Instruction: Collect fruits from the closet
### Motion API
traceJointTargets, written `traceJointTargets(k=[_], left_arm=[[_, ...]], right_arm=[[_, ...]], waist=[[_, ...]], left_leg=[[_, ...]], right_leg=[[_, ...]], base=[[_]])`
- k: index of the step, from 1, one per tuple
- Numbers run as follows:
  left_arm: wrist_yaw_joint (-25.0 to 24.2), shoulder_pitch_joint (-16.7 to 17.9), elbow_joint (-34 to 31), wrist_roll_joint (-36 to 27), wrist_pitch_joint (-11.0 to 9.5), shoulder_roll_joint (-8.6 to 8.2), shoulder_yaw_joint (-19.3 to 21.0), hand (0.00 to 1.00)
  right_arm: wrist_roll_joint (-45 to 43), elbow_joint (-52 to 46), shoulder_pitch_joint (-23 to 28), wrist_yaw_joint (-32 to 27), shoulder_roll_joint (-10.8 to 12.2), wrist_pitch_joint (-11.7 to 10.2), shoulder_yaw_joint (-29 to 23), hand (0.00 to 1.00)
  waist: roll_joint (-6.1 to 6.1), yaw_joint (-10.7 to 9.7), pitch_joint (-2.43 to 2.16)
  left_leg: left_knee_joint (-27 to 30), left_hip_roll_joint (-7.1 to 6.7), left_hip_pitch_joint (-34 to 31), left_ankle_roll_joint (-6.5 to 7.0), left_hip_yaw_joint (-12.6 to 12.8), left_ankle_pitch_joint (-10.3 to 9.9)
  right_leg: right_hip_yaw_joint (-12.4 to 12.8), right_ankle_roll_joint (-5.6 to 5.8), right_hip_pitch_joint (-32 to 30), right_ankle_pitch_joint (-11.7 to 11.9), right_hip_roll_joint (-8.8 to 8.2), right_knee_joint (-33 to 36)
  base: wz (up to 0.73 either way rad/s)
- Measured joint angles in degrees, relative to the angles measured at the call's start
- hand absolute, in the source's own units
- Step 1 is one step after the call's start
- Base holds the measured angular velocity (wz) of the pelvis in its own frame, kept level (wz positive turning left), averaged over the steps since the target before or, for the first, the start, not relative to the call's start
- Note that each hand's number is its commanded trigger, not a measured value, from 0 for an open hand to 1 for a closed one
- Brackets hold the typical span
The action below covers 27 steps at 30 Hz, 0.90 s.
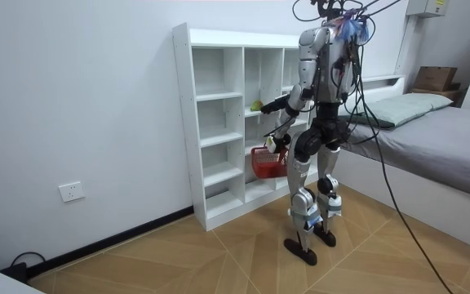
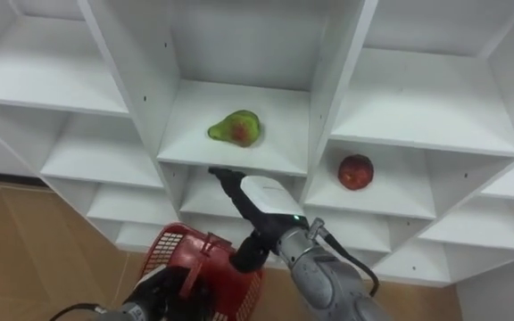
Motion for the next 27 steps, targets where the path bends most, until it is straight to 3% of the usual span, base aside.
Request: traceJointTargets(k=[5, 13, 23, 27], left_arm=[[0.0, 0.0, -0.1, 0.0, 0.0, -0.11, 0.0, 1.0], [0.1, 0.0, 0.4, -0.2, 0.0, -0.42, 1.1, 1.0], [0.1, 0.0, 0.4, -0.2, 0.0, -0.05, 1.9, 1.0], [0.1, 0.0, 0.3, -0.2, 0.0, -0.13, 2.5, 1.0]], right_arm=[[-1.1, -4.3, -0.1, 0.0, 0.2, 0.0, -0.1, 0.0], [-2.2, -10.4, -0.3, -1.7, -0.4, -0.2, -0.5, 0.0], [-4.1, -14.1, -2.5, -3.4, -1.3, -0.4, -0.6, 0.0], [-4.1, -14.7, -3.6, -4.0, -1.9, -0.5, -2.4, 0.0]], waist=[[-0.13, 0.0, 0.08], [0.03, 0.2, 0.66], [-0.15, 0.1, 0.59], [-0.81, -0.1, 0.59]], left_leg=[[0.0, -0.02, 0.5, 0.02, -0.3, 0.0], [-1.0, 0.05, 1.6, 0.01, -0.1, 0.0], [-1.3, -0.04, 1.8, 0.01, -0.2, 0.0], [-1.4, -0.06, 2.4, 0.01, -1.1, 0.0]], right_leg=[[0.1, 0.05, 0.4, 0.0, 0.0, 0.0], [0.5, 0.05, 1.1, 0.0, 0.22, -0.1], [1.0, 0.15, 1.1, -0.1, 0.4, -0.2], [1.4, 0.16, 2.0, -0.1, 0.39, -0.3]], base=[[0.01], [-0.02], [-0.01], [0.11]])
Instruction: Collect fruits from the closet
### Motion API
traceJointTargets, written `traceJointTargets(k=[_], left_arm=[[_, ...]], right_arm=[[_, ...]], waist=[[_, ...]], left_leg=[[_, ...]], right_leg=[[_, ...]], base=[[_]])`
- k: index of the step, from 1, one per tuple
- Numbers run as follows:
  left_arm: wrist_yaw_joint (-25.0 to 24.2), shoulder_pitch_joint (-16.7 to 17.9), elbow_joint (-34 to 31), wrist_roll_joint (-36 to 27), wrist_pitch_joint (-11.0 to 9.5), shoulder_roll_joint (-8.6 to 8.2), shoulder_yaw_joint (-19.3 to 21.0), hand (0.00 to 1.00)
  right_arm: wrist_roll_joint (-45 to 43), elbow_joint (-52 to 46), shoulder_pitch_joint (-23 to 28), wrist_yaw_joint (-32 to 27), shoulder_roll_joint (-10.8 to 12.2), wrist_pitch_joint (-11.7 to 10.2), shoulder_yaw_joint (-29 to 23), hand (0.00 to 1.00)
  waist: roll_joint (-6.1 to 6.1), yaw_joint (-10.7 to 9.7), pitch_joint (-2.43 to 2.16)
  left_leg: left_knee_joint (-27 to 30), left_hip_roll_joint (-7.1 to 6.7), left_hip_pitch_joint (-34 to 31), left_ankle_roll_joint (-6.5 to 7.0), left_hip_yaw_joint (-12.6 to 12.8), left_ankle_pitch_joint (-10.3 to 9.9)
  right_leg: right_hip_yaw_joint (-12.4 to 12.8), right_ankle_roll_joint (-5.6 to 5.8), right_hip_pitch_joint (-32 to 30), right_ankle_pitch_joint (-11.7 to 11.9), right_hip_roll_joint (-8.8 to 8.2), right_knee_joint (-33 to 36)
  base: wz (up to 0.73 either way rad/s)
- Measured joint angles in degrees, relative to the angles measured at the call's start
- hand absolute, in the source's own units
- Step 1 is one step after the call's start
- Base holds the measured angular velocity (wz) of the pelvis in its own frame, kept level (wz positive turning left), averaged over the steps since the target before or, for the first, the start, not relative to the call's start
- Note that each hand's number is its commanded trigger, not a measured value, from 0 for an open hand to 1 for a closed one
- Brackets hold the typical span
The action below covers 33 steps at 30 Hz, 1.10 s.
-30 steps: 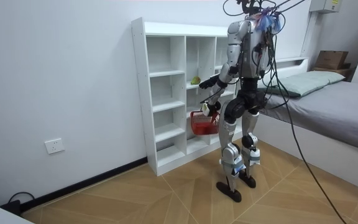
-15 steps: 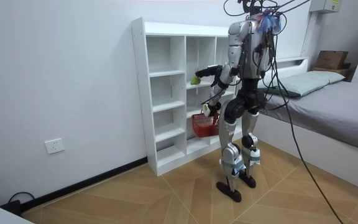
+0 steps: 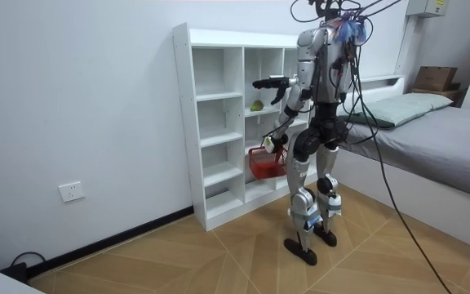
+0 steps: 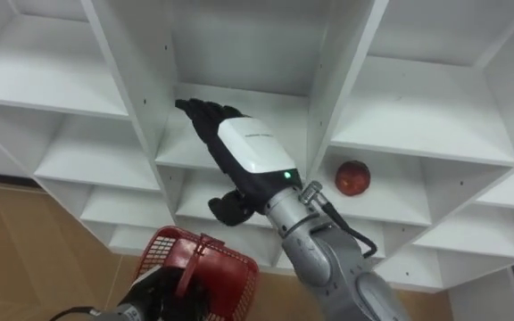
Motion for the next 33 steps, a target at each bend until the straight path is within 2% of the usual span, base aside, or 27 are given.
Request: traceJointTargets(k=[6, 8, 10, 12, 17, 19, 22, 26, 28, 33], left_arm=[[-0.1, 0.1, -0.4, -0.1, 0.0, 0.41, 0.3, 1.0], [-0.1, 0.0, -0.5, -0.1, 0.0, 0.48, 0.4, 1.0], [-0.1, 0.1, -0.4, -0.1, 0.0, 0.65, 0.6, 1.0], [-0.1, 0.1, -0.4, 0.0, 0.0, 0.85, 1.0, 1.0], [-0.1, 0.1, -0.3, 1.3, 0.1, 0.99, 4.0, 1.0], [-0.3, 0.1, -0.6, 1.7, 0.5, 1.71, 4.2, 1.0], [-0.4, 0.2, -1.6, 2.7, 1.2, 2.23, 4.3, 1.0], [-0.4, 0.4, -2.3, 3.5, 1.5, 2.21, 5.7, 1.0], [-0.4, 0.7, -3.0, 4.6, 1.7, 2.16, 5.9, 1.0], [-0.4, 1.6, -4.8, 5.2, 3.1, 2.27, 5.9, 1.0]], right_arm=[[0.2, -1.4, -1.5, -1.7, 0.0, -0.7, -1.3, 0.0], [0.6, -1.4, -1.6, -1.7, 0.0, -0.7, -2.4, 0.0], [0.6, -1.4, -2.2, -1.7, 0.0, -0.7, -3.0, 0.0], [0.7, -1.4, -2.7, -1.7, 0.0, -0.7, -4.2, 0.0], [2.9, -1.2, -4.0, -1.8, -0.1, -0.6, -7.4, 0.0], [4.8, -0.6, -4.5, -2.2, -0.6, -0.6, -8.7, 0.0], [5.7, 0.6, -5.0, -2.2, -2.3, -0.4, -9.1, 0.0], [7.2, 4.5, -6.7, -2.2, -2.4, 0.0, -10.7, 0.0], [9.2, 6.7, -8.6, -2.2, -2.4, 1.1, -12.1, 0.0], [9.4, 8.3, -10.4, -2.3, -2.4, 1.7, -13.1, 0.0]], waist=[[-0.76, 0.2, 0.1], [-1.17, 0.2, -0.07], [-1.57, 0.2, 0.07], [-2.05, 0.2, 0.02], [-2.16, 0.3, -0.01], [-2.21, 0.2, 0.01], [-2.56, 0.3, 0.06], [-3.77, 0.2, 0.05], [-4.38, 0.2, 0.09], [-4.62, 0.5, 0.0]], left_leg=[[-0.3, -0.08, 1.3, 0.0, 0.0, 0.0], [-0.6, -0.05, 1.6, 0.0, 0.0, 0.0], [-0.6, -0.03, 1.8, 0.0, 0.0, 0.0], [-0.6, 0.01, 1.8, -0.01, 0.1, 0.0], [-0.6, 0.03, 1.9, -0.01, -0.2, 0.0], [-0.6, 0.05, 2.0, -0.02, -0.5, 0.0], [-0.6, -0.02, 1.9, -0.02, -0.9, 0.0], [-0.4, -0.15, 1.7, -0.02, -1.4, 0.0], [0.0, -0.29, 1.2, -0.01, -1.7, 0.0], [0.1, -0.27, 1.1, -0.01, -2.3, 0.0]], right_leg=[[0.1, 0.03, 1.5, 0.0, 0.29, -0.8], [0.1, 0.03, 1.7, 0.0, 0.32, -0.8], [0.1, 0.03, 1.8, 0.0, 0.37, -0.8], [0.1, 0.02, 1.9, 0.0, 0.42, -0.7], [-0.1, 0.02, 2.1, 0.0, 0.44, -0.7], [-0.4, 0.02, 2.2, 0.0, 0.45, -0.8], [-0.8, 0.04, 2.3, 0.0, 0.35, -0.7], [-1.5, 0.06, 2.4, 0.0, 0.11, -0.7], [-1.7, 0.07, 2.4, 0.0, 0.06, -0.8], [-2.4, 0.07, 2.5, 0.0, 0.08, -0.8]], base=[[0.01], [0.0], [0.0], [0.0], [0.02], [0.08], [0.06], [0.07], [0.07], [0.07]])
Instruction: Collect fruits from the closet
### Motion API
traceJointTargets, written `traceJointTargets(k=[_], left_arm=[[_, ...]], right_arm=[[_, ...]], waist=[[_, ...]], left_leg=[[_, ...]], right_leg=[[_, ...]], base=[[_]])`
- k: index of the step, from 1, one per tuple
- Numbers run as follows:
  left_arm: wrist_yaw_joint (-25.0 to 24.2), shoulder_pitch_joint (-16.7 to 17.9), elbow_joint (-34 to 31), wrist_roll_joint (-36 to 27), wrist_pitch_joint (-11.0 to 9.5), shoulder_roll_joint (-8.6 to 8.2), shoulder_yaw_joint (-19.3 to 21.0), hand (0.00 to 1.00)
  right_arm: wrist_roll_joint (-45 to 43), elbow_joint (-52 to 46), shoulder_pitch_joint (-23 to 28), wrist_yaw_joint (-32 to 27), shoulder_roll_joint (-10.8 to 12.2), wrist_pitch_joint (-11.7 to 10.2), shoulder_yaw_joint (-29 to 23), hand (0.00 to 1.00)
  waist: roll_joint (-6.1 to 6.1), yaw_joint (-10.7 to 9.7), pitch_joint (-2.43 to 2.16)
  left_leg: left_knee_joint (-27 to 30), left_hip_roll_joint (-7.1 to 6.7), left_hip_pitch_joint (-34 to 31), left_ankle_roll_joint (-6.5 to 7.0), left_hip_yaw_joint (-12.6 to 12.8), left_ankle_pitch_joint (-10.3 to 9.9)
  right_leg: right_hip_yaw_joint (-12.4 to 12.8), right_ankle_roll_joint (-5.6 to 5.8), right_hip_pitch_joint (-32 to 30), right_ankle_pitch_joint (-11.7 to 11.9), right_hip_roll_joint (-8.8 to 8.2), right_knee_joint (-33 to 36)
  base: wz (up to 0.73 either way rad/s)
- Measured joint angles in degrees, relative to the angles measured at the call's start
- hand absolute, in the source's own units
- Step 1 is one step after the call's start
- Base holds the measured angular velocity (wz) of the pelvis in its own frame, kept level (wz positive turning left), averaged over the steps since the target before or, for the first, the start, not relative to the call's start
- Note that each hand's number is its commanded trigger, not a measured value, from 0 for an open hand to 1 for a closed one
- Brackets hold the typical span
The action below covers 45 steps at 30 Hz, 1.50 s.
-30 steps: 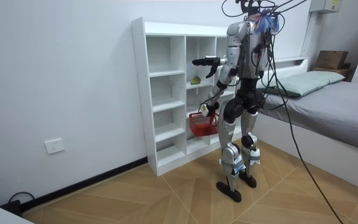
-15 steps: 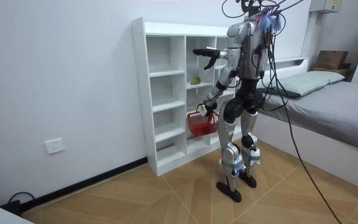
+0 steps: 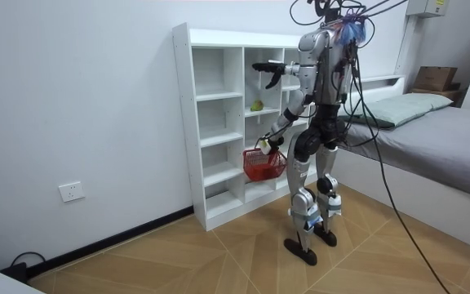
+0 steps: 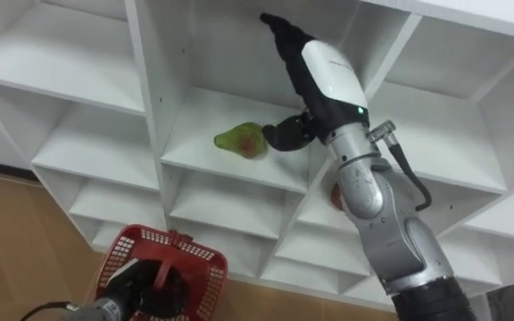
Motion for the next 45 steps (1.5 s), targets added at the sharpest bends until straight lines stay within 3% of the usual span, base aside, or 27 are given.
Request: traceJointTargets(k=[10, 23, 28, 37, 45], left_arm=[[-0.2, 0.0, -0.2, 0.0, 2.4, -0.24, -0.9, 1.0], [-0.2, 0.0, -0.1, -0.1, 2.9, -1.05, -1.3, 1.0], [-0.1, -0.3, 0.3, -0.5, 3.3, -0.1, -3.1, 1.0], [-0.2, -0.3, 1.4, -0.1, 4.0, -0.08, -4.4, 1.0], [-0.3, -0.4, 1.3, -0.2, 4.6, -0.14, -5.1, 1.0]], right_arm=[[2.8, 4.7, 0.0, -0.5, 0.2, 1.8, 0.1, 0.0], [3.8, 12.9, -3.4, -1.7, 0.4, 3.6, 2.3, 0.0], [8.3, 17.6, -4.5, -4.0, 0.7, 3.7, 4.8, 0.0], [13.2, 22.3, -7.1, -4.4, 2.7, 4.2, 6.7, 0.0], [12.3, 26.6, -11.0, -4.4, 2.9, 5.2, 6.7, 0.0]], waist=[[0.07, 1.6, 0.02], [0.66, 2.7, 0.2], [0.65, 2.9, 0.22], [-0.24, 3.0, 0.7], [-0.54, 3.3, 0.62]], left_leg=[[0.3, 0.0, 0.3, 0.0, -1.0, 0.0], [0.4, -0.11, 0.1, -0.05, -1.6, 0.0], [0.4, -0.11, 0.1, -0.05, -1.7, 0.0], [0.4, -0.19, -0.4, -0.05, -1.5, 0.1], [1.0, -0.37, -1.4, -0.04, -1.9, 0.0]], right_leg=[[-0.7, 0.0, 0.9, 0.0, -0.16, -0.1], [-2.0, 0.0, 1.0, 0.0, -0.22, -0.1], [-2.1, 0.01, 1.0, 0.0, -0.41, 0.0], [-2.2, 0.14, 0.8, -0.1, -0.27, 0.0], [-3.7, 0.23, 0.1, -0.1, -0.48, 0.1]], base=[[0.04], [0.03], [0.01], [0.01], [0.04]])
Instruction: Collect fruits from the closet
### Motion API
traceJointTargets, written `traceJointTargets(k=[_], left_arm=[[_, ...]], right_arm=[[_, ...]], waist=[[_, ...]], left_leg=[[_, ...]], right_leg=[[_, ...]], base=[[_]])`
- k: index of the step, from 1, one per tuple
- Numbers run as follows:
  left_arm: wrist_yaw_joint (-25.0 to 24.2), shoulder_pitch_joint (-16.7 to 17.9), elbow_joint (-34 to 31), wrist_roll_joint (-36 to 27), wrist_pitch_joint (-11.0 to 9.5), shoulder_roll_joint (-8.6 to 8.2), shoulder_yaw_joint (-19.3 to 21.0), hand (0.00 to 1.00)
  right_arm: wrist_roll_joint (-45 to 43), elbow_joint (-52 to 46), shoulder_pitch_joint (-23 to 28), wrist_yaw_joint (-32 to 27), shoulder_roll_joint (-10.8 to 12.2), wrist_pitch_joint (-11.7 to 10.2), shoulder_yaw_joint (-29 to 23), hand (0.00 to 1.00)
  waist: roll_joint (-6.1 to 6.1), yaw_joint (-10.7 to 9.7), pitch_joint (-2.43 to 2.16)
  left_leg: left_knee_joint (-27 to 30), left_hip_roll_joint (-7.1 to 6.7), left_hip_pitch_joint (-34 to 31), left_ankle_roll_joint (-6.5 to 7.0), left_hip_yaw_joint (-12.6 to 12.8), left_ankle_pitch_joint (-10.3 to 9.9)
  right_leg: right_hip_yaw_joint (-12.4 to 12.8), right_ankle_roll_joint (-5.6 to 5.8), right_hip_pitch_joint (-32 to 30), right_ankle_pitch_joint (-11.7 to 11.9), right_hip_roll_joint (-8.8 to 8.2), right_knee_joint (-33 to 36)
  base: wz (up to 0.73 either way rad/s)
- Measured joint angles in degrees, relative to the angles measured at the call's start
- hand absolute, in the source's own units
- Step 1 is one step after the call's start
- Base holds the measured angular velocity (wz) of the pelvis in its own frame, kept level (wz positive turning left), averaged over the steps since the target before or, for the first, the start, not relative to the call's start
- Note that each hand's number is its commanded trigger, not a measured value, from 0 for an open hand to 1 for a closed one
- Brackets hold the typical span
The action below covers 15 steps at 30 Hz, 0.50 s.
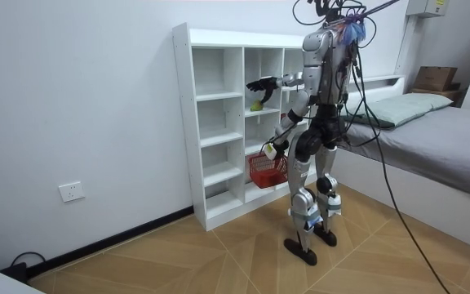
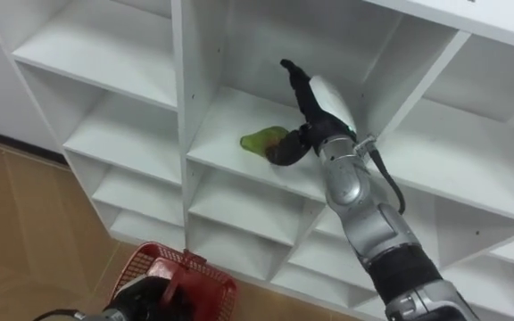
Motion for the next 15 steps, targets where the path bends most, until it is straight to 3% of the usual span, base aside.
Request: traceJointTargets(k=[9, 15], left_arm=[[0.0, -1.9, 0.4, -0.1, 0.3, -0.24, -1.2, 1.0], [0.0, -2.1, 0.9, -0.1, 1.3, -0.31, -1.3, 1.0]], right_arm=[[-0.1, 4.2, -0.9, 0.1, 2.5, 0.4, 0.0, 0.0], [-0.1, 4.7, -1.5, 0.1, 2.5, 1.6, 0.0, 0.0]], waist=[[-0.06, 1.8, 0.01], [0.25, 2.3, 0.21]], left_leg=[[2.1, 0.25, -3.7, -0.01, -0.6, 0.0], [2.4, -0.25, -5.0, 0.06, -1.1, 0.0]], right_leg=[[-0.2, -0.06, -2.5, 0.0, -0.44, 0.2], [-1.0, -0.13, -3.0, 0.1, -0.28, 0.2]], base=[[0.04], [0.07]])
